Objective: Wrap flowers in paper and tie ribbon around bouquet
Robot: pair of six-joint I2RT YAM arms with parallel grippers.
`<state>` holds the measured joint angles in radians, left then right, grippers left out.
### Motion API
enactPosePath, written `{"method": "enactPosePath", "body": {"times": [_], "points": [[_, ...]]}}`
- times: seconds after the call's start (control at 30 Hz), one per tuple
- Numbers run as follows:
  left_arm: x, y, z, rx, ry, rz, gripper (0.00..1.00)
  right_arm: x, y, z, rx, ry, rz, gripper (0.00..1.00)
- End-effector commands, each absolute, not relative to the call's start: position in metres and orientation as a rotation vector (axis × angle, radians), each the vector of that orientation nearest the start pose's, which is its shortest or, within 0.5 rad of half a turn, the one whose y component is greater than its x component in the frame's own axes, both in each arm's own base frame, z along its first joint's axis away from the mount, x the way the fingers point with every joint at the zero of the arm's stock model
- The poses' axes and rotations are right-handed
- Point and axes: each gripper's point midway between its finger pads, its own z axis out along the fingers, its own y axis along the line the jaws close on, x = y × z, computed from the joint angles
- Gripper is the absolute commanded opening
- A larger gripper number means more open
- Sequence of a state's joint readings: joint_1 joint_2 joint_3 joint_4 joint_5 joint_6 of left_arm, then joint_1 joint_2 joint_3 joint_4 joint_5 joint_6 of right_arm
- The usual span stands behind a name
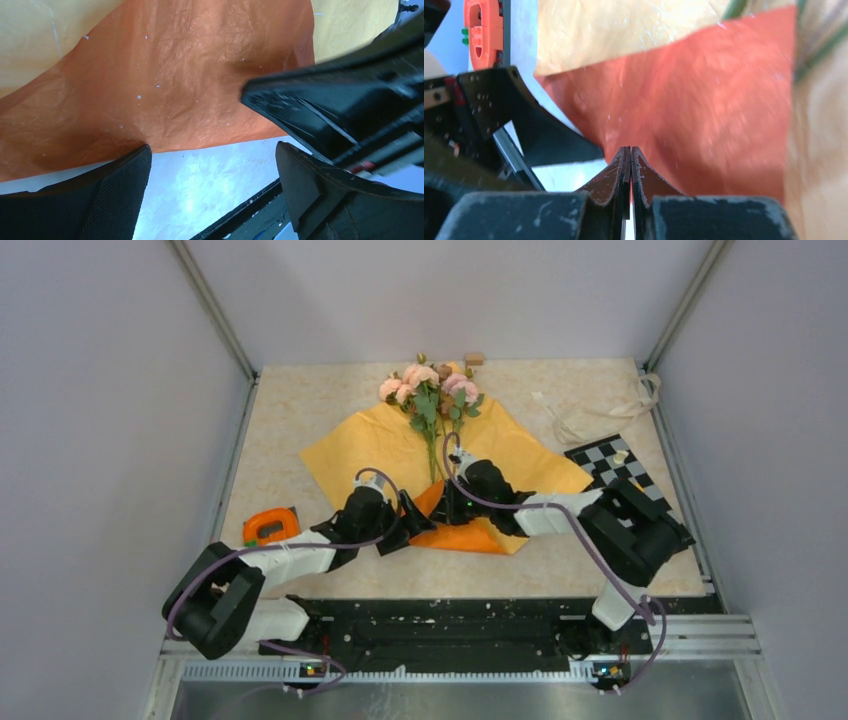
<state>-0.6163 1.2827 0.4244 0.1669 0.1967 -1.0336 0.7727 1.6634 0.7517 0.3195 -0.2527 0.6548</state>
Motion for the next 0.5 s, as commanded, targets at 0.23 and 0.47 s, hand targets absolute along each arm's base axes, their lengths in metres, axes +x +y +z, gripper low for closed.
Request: {"method": "enactPosePath", "body": {"times": [0.23, 0.47], "points": [[0.205, -0.227, 0.026, -0.462, 2.531, -0.936, 0.99, 0.269, 0.392, 0.024, -0.335, 2.352, 1.196, 0.02], [0.207, -0.164, 0.02, -0.577, 2.494, -0.531, 0.99, 0.267, 0.373, 0.006, -0.326, 2.399, 1.07, 0.02]]}}
